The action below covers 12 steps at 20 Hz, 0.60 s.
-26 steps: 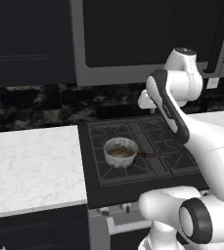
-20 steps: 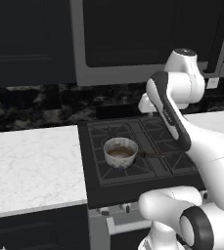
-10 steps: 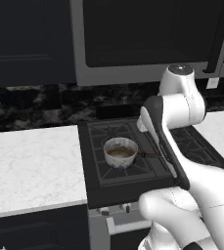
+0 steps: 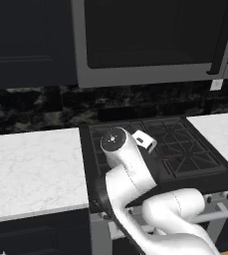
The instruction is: Turn off the front left burner of the stove.
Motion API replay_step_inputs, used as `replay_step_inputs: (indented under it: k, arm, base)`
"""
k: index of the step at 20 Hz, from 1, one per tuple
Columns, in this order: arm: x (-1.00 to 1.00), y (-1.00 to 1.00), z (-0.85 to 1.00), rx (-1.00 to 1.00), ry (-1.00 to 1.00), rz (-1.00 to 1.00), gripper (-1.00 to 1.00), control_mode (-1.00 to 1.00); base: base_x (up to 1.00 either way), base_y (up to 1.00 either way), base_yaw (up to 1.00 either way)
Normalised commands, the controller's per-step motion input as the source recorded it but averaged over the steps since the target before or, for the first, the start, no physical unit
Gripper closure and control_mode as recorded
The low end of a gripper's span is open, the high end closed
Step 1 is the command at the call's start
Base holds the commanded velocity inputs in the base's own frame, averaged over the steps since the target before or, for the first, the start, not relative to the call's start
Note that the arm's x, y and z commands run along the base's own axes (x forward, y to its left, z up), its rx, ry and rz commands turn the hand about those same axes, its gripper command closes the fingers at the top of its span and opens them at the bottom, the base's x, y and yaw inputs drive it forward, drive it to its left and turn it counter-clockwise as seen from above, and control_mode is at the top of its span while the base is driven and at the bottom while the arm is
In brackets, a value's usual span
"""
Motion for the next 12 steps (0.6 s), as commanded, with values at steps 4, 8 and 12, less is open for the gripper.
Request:
replay_step_inputs:
  k: [4, 8, 12]
  arm:
    - [-0.51, 0.95, -0.82, -0.45, -0.02, 0.30, -1.00, -1.00]
    - [-0.15, 0.98, -0.97, -0.40, 0.00, 0.26, -1.00, -1.00]
    - [0.01, 1.00, -0.86, -0.37, -0.04, 0.18, -1.00, -1.00]
  base:
    - [0.00, 0.00, 0.00]
    - [0.00, 0.00, 0.00]
    - [0.00, 0.00, 0.00]
